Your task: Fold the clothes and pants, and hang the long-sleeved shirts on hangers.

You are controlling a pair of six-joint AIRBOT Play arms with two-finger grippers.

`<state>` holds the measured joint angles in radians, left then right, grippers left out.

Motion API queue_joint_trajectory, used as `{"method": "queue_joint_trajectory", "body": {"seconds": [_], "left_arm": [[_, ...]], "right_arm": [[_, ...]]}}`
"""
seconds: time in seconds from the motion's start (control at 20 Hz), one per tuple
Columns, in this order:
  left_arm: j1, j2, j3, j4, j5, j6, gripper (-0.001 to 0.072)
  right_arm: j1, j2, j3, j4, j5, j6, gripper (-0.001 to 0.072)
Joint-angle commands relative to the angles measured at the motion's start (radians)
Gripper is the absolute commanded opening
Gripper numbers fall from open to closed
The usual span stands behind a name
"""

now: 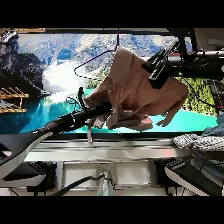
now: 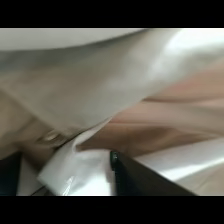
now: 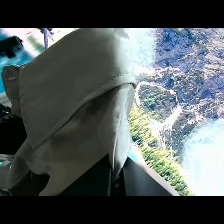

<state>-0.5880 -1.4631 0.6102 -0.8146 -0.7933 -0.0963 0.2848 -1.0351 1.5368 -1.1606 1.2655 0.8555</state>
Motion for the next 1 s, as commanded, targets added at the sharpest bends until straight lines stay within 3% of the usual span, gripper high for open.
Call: {"method": "queue_joint_trajectory", "body": {"seconds": [0.0,0.05,0.1,0.4,0.7,0.95], "left_arm": [[-0.01,-0.079,0.041,-0.07,-0.132,0.008,0.0357],[-0.011,-0.089,0.051,-0.084,-0.132,0.008,0.0162],[-0.008,-0.089,0.051,-0.094,-0.13,0.009,0.0021],[0.222,-0.088,0.05,-0.107,-0.155,-0.021,0.002],[0.449,-0.088,0.05,-0.106,-0.358,-0.022,0.0018],[0.54,-0.087,0.05,-0.085,-0.489,-0.023,0.0018]], "right_arm": [[0.001,0.0,0.0,-0.004,-0.001,-0.001,0.0028],[0.001,0.0,0.0,-0.003,0.0,-0.001,0.0028],[0.001,0.001,0.0,-0.003,0.0,-0.001,0.0028],[0.001,0.01,0.0,-0.003,0.077,-0.001,0.0028],[0.001,0.01,0.0,-0.013,0.09,-0.039,0.0028],[0.001,0.01,0.0,-0.03,0.031,-0.039,0.0028]]}}
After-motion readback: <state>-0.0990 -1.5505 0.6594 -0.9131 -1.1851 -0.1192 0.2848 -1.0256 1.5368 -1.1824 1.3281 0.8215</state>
